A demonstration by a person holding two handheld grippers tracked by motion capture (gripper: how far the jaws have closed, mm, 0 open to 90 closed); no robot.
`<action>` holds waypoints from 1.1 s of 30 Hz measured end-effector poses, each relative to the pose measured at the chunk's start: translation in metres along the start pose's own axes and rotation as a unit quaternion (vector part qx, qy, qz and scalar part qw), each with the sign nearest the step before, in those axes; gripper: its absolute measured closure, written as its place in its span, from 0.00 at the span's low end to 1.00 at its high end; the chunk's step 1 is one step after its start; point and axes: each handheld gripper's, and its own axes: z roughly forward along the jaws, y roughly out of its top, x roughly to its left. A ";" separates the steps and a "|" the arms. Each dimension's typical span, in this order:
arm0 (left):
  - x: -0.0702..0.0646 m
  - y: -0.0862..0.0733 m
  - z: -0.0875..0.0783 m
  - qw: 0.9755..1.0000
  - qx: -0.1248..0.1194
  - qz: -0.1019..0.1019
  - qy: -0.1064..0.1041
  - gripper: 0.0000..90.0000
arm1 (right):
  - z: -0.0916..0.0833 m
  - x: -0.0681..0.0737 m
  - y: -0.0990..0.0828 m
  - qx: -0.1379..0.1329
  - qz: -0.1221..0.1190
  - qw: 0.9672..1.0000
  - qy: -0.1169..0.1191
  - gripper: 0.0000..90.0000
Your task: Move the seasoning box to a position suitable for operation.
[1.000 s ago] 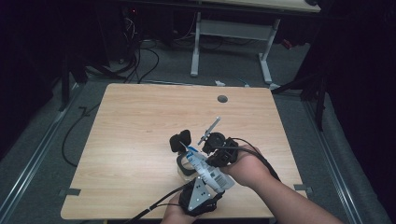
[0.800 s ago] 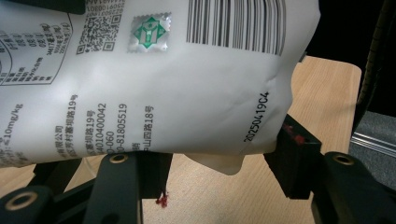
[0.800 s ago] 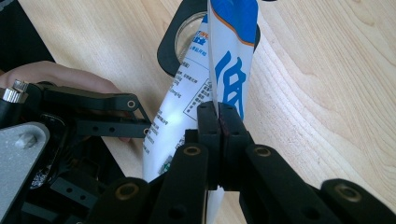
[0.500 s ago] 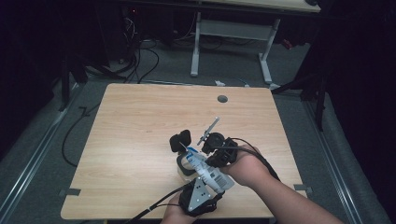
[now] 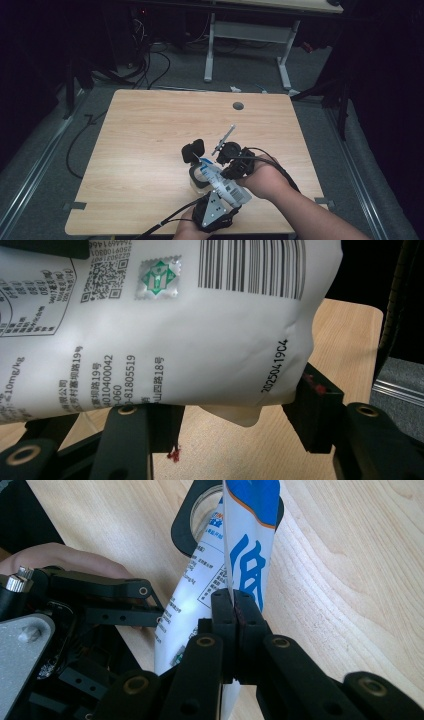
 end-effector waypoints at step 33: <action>-0.002 0.003 0.001 1.000 -0.005 -0.004 0.002 0.52 | -0.002 -0.002 0.004 0.012 0.021 1.000 0.012 0.99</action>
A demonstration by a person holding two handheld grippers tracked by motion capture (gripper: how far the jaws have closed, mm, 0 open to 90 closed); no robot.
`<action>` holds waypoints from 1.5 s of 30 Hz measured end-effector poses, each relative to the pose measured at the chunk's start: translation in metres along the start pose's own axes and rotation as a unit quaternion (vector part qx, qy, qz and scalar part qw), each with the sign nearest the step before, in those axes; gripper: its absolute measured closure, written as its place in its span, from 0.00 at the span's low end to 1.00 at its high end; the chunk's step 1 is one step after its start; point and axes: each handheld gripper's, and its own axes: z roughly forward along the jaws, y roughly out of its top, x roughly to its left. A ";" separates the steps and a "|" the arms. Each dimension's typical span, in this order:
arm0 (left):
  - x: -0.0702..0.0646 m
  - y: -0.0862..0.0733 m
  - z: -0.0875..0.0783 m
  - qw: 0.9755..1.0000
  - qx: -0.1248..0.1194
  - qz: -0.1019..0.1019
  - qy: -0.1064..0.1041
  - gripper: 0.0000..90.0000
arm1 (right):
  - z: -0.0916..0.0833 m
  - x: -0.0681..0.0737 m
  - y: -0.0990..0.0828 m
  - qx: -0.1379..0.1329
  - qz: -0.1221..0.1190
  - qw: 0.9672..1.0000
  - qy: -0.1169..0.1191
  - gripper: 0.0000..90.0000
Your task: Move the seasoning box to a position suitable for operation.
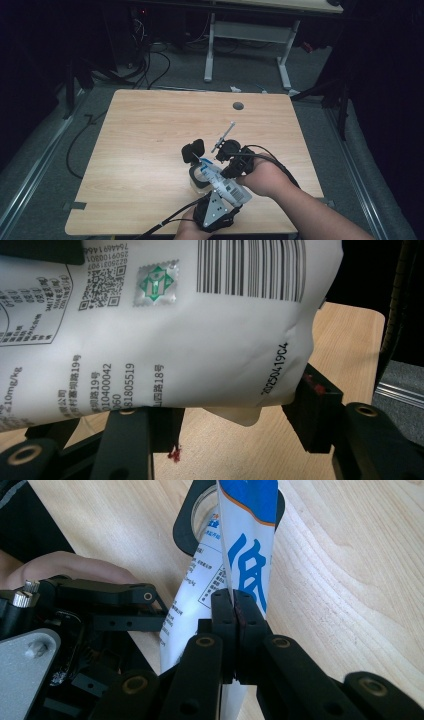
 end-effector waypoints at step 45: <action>0.002 0.005 0.000 1.000 -0.006 -0.007 0.000 0.52 | -0.003 -0.002 0.005 0.002 -0.015 1.000 0.002 0.99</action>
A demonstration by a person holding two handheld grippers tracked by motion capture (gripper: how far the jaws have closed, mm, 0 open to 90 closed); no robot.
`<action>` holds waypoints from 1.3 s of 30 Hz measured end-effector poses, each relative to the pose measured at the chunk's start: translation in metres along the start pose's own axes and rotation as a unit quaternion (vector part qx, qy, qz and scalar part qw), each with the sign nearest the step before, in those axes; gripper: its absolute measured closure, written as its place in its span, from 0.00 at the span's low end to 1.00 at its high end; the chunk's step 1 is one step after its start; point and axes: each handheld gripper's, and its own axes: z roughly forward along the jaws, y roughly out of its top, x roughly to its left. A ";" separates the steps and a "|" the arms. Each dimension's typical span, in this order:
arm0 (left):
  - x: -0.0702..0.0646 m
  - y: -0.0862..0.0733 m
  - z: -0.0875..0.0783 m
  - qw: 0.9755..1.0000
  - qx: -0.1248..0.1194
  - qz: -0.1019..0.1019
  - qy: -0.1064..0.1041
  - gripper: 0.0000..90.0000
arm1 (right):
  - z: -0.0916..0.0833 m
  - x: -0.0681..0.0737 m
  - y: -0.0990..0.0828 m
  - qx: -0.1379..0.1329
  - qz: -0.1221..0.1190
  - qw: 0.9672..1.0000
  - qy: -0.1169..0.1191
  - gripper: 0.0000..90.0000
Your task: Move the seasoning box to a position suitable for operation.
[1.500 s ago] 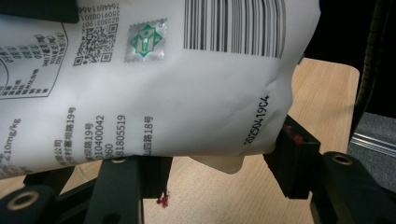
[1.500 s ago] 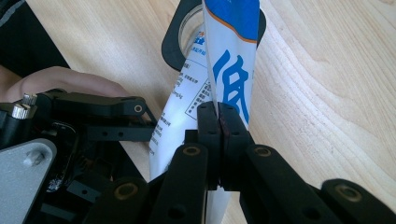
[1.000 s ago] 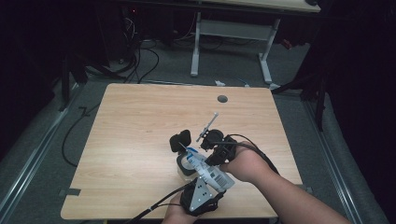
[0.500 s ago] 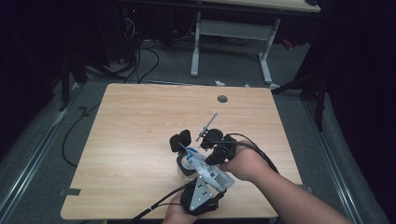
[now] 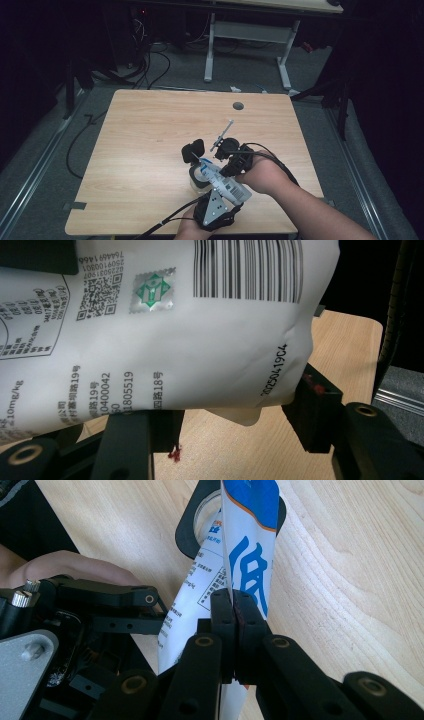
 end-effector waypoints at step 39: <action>0.001 0.002 0.000 1.000 -0.007 -0.001 0.001 0.52 | -0.001 0.001 0.004 0.002 -0.005 1.000 -0.003 1.00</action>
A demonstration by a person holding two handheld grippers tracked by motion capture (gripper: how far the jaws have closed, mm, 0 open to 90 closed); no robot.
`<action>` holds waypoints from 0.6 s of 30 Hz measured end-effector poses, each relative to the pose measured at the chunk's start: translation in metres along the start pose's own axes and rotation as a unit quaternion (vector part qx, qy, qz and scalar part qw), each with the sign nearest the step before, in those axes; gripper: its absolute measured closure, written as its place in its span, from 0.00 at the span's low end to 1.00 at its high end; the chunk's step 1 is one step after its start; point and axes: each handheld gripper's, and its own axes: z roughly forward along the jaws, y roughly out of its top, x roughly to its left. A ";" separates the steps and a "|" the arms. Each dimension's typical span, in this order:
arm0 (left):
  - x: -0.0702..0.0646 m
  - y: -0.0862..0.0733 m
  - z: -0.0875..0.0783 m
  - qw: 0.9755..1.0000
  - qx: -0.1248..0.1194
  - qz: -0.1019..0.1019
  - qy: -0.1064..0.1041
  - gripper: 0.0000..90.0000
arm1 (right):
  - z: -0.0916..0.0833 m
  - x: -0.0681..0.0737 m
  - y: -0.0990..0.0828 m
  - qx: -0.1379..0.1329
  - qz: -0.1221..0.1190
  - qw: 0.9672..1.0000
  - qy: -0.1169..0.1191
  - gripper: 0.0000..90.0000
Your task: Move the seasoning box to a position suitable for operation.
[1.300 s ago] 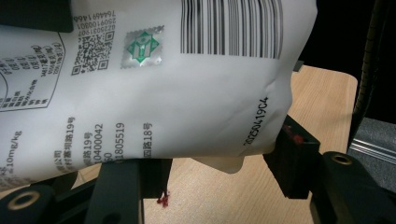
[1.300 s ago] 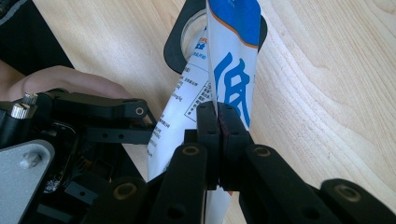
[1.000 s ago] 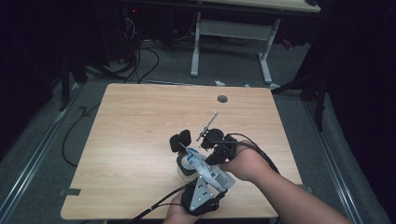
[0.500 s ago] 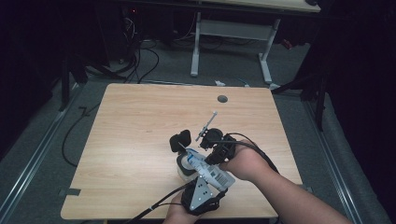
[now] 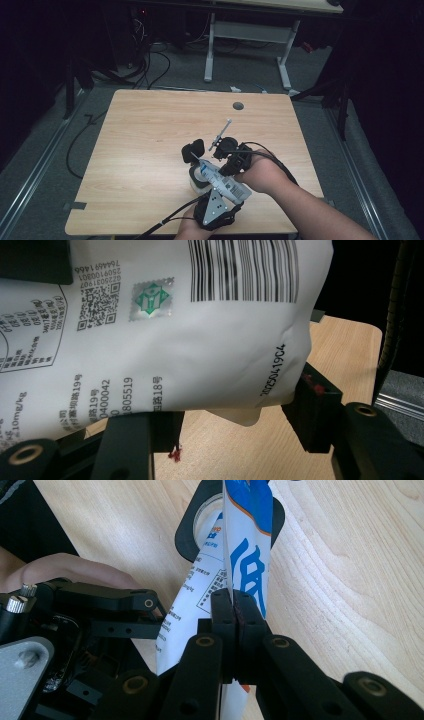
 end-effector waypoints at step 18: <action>0.000 0.001 0.000 1.000 -0.003 0.000 0.000 0.52 | -0.001 0.000 0.000 0.000 -0.001 1.000 -0.002 1.00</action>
